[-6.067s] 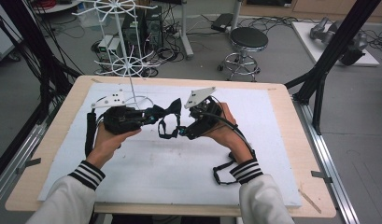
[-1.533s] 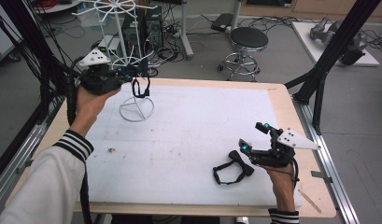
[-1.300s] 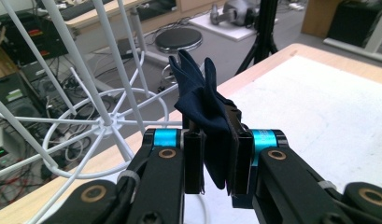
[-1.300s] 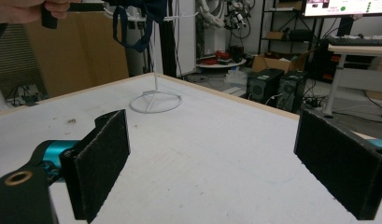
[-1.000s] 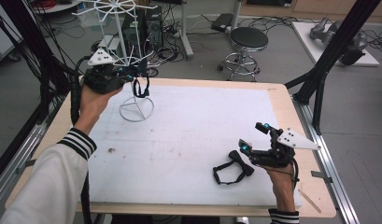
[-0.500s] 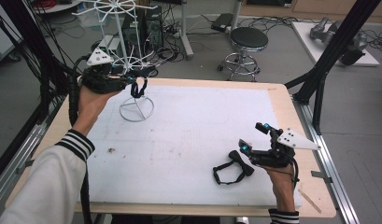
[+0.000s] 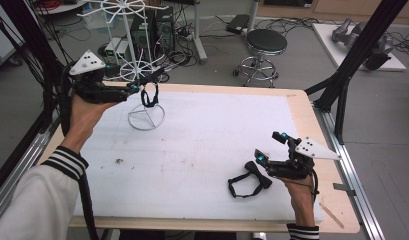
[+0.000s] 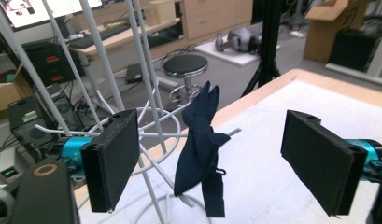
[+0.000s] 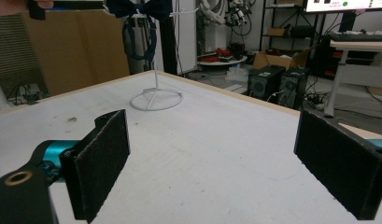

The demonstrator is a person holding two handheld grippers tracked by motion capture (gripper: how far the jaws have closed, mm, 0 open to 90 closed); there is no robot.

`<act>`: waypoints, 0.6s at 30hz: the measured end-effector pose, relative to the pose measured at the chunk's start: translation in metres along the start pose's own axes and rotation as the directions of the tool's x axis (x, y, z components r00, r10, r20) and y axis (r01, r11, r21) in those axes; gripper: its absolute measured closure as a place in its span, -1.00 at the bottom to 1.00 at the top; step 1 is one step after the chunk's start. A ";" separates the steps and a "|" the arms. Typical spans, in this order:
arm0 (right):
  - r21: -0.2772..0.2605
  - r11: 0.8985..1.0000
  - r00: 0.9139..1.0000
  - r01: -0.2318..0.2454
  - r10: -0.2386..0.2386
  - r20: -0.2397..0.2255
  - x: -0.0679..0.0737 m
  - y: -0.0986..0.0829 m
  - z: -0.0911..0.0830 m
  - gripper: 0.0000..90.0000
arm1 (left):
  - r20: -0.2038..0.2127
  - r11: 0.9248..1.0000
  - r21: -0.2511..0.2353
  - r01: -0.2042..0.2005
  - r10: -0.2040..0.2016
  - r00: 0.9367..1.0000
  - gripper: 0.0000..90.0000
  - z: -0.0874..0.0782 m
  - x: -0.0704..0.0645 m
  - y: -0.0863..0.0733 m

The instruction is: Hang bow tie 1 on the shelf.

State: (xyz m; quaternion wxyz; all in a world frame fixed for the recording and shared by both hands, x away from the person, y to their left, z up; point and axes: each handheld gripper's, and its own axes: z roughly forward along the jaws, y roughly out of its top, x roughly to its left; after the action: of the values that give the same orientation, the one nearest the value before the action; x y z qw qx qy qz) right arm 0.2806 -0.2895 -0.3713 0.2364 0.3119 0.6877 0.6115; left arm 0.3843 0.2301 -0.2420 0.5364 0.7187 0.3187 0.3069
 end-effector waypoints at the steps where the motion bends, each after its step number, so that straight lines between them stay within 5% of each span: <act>1: 0.000 1.000 1.000 -0.001 0.001 0.001 0.000 0.000 0.000 -0.78 | 0.007 1.000 -0.015 -0.001 0.001 1.000 -0.58 -0.004 0.000 -0.001; 5: -0.004 1.000 1.000 0.002 -0.002 -0.002 0.001 0.000 -0.001 -0.78 | 0.055 0.997 -0.080 -0.006 0.010 0.998 -0.59 -0.021 -0.001 -0.009; 14: -0.038 0.999 1.000 -0.003 0.002 -0.021 0.002 -0.001 -0.003 -0.78 | 0.149 0.989 -0.145 -0.001 0.023 0.989 -0.60 -0.051 -0.008 -0.036; 18: -0.045 0.999 1.000 0.000 -0.001 -0.017 0.003 -0.001 -0.004 -0.78 | 0.158 0.986 -0.165 0.012 0.015 0.987 -0.60 -0.061 -0.009 -0.052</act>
State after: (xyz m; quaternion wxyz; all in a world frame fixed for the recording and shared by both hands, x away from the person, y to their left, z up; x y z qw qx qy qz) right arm 0.2758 -0.2902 -0.3718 0.2377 0.3011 0.6758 0.6294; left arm 0.3244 0.2697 -0.2787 0.6177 0.6940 0.2479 0.2747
